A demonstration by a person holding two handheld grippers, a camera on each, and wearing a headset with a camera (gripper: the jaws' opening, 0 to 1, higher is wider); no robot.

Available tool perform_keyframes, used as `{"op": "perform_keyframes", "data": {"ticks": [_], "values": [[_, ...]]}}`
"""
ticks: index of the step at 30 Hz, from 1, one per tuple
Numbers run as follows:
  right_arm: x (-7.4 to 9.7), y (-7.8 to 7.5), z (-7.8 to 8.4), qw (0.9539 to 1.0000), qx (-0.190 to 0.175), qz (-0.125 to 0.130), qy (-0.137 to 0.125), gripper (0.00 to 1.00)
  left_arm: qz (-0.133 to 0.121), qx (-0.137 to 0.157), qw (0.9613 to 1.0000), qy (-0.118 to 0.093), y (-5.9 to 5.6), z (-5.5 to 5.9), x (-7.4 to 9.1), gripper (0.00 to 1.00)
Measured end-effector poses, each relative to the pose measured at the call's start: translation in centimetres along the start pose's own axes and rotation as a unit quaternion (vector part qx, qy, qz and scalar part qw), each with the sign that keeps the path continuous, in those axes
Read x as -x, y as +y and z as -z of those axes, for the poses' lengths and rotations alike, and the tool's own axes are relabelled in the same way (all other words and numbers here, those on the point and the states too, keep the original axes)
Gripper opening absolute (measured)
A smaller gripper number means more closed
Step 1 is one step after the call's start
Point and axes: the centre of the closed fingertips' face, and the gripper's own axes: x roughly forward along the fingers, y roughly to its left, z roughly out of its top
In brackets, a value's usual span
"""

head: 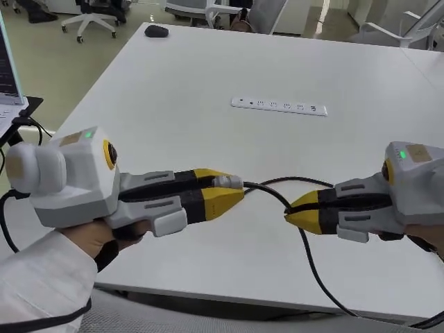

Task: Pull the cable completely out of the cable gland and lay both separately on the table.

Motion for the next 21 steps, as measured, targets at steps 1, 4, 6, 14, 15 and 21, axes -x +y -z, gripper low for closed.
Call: {"op": "perform_keyframes", "data": {"ticks": [1,4,6,14,15,21], "values": [[0.1,0.0,0.4,1.0000,-0.002,0.002,0.005,0.03,-0.001,0.002,1.0000,-0.003,0.1,-0.1,0.1,0.16],[0.2,0.0,1.0,0.9999,-0.010,0.004,0.007,0.03,-0.002,0.002,1.0000,-0.003,0.1,-0.1,0.0,0.16],[0.3,0.0,1.0,0.9999,-0.014,0.005,0.003,0.03,0.001,0.000,1.0000,0.001,-0.1,0.0,-0.1,0.16],[0.1,-0.2,0.9,0.9998,-0.014,0.007,0.010,0.03,-0.005,0.000,1.0000,0.003,0.2,0.1,0.0,0.16],[0.1,-0.2,0.8,0.9998,-0.014,0.006,0.011,0.03,-0.006,-0.001,1.0000,0.002,0.2,0.1,0.0,0.16],[0.8,-0.2,-2.3,0.9989,-0.018,0.001,-0.043,0.08,-0.017,-0.002,0.9998,-0.008,0.6,-0.3,0.3,0.16]]}}
